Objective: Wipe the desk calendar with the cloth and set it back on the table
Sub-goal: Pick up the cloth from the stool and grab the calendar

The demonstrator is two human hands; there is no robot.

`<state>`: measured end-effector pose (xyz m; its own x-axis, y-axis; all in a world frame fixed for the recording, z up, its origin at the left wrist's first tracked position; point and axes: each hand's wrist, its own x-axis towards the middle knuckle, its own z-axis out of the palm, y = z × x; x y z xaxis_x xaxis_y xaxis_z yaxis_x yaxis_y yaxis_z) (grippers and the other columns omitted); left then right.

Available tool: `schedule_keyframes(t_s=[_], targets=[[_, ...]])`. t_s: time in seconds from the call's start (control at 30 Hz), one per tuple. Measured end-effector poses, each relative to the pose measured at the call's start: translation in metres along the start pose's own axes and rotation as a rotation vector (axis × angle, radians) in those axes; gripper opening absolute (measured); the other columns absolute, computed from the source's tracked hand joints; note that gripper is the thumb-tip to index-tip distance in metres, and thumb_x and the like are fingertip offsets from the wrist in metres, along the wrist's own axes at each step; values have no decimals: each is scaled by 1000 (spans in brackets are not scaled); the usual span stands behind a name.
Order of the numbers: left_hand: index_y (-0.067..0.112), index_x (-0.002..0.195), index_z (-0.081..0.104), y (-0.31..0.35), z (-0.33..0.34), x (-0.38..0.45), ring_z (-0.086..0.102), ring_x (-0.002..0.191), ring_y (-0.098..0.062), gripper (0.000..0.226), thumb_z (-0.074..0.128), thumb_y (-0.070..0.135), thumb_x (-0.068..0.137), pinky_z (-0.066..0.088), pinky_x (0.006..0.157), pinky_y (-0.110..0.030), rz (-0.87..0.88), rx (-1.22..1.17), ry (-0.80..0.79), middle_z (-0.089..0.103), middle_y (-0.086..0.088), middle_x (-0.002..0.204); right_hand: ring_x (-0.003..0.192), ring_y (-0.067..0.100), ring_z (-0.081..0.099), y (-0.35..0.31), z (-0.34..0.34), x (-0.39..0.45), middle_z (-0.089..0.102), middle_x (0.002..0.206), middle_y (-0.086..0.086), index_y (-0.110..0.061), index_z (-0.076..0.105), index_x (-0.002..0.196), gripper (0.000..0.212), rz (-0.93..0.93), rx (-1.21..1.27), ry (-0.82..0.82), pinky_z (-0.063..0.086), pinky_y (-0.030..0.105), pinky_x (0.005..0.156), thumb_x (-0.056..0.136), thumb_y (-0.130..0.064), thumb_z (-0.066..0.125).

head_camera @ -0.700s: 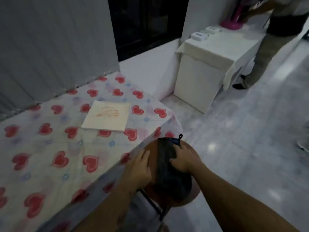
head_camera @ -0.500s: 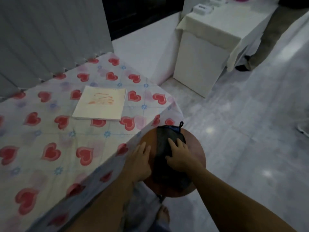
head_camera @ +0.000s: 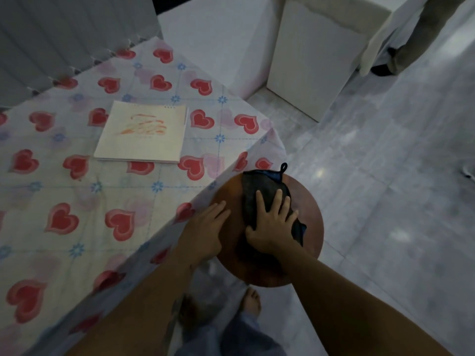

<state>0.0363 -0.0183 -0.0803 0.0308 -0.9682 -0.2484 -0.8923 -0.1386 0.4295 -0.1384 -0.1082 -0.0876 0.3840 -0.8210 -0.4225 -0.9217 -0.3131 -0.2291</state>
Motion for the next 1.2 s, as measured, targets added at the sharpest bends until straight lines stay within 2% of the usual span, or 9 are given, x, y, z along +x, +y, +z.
schedule_keyframes(t_s=[0.1, 0.23, 0.33, 0.47, 0.63, 0.77, 0.87, 1.03, 1.2], targets=[[13, 149, 43, 4, 0, -2, 31, 148, -24, 72, 56, 4, 79, 30, 119, -39, -18, -3, 10, 33, -6, 161, 144, 46, -19, 5, -2, -1, -24, 159, 19, -35, -12, 152, 97, -10, -34, 20, -4, 70, 112, 78, -50, 50], [11, 147, 46, 10, -1, -3, 31, 148, -23, 70, 53, 2, 78, 32, 117, -39, -45, -44, 48, 34, -5, 161, 146, 44, -13, 6, -1, -1, -18, 161, 18, -36, -6, 153, 90, 4, -20, 58, 0, 68, 112, 83, -55, 48], [13, 149, 43, 13, -1, -2, 29, 148, -22, 70, 54, 3, 81, 29, 119, -37, -74, -76, 43, 32, -4, 162, 145, 46, 1, 4, 3, -4, -8, 162, 18, -36, 0, 153, 85, 0, -50, 101, 12, 66, 111, 83, -52, 46], [12, 152, 35, 21, -1, -1, 33, 146, -23, 61, 53, 11, 94, 22, 119, -30, -222, -186, 51, 37, -8, 159, 129, 43, 28, 10, -3, -8, 16, 153, 16, -36, 17, 148, 87, -29, -110, 140, 33, 58, 103, 74, -38, 63], [20, 150, 39, 30, -28, -10, 38, 142, -23, 61, 49, 11, 90, 33, 117, -36, -294, -314, 37, 42, -3, 155, 113, 33, 40, 14, -27, -9, 28, 141, 11, -36, 27, 143, 74, -73, -27, 112, 44, 50, 96, 80, -25, 63], [13, 137, 54, 38, -68, -16, 49, 131, -28, 56, 43, 19, 83, 40, 111, -39, -290, -349, 127, 54, -9, 142, 111, 30, 43, 1, -59, -15, 33, 140, 9, -32, 33, 145, 65, -129, 114, 147, 47, 47, 95, 85, -22, 56], [11, 127, 61, 36, -93, -17, 56, 119, -29, 42, 50, 12, 86, 45, 101, -36, -276, -342, 224, 61, -10, 130, 116, 30, 45, -15, -80, -16, 36, 141, 9, -30, 38, 145, 64, -194, 191, 207, 47, 46, 98, 85, -18, 56], [17, 129, 61, 28, -146, -22, 54, 122, -23, 43, 50, 5, 89, 39, 97, -25, -270, -325, 387, 59, -3, 134, 104, 24, 50, -58, -122, -2, 46, 125, 6, -28, 44, 140, 57, -345, 341, 306, 50, 37, 90, 87, -17, 58], [19, 134, 56, 3, -180, -24, 51, 126, -22, 43, 50, 10, 93, 43, 103, -31, -329, -332, 495, 54, -2, 141, 97, 18, 50, -103, -146, 19, 46, 125, 4, -25, 44, 141, 60, -407, 354, 326, 48, 29, 83, 84, -15, 59]])
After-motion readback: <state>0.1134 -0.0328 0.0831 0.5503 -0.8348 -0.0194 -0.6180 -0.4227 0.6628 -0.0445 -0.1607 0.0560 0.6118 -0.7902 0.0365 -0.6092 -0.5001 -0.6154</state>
